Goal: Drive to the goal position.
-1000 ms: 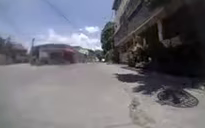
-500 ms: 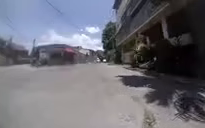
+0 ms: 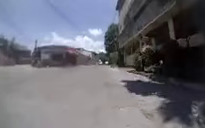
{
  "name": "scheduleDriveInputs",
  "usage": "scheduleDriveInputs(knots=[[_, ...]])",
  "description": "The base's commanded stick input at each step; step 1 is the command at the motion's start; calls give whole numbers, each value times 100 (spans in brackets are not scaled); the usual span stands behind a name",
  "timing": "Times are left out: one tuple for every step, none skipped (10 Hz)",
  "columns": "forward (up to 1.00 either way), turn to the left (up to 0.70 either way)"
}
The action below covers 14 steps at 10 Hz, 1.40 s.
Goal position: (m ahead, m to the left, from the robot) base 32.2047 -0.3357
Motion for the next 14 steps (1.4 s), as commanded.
scheduleDriveInputs(knots=[[85,0],[85,0],[85,0],[85,0],[85,0],[85,0],[85,0],[85,0],[85,0],[85,0],[85,0],[85,0],[85,0],[85,0]])
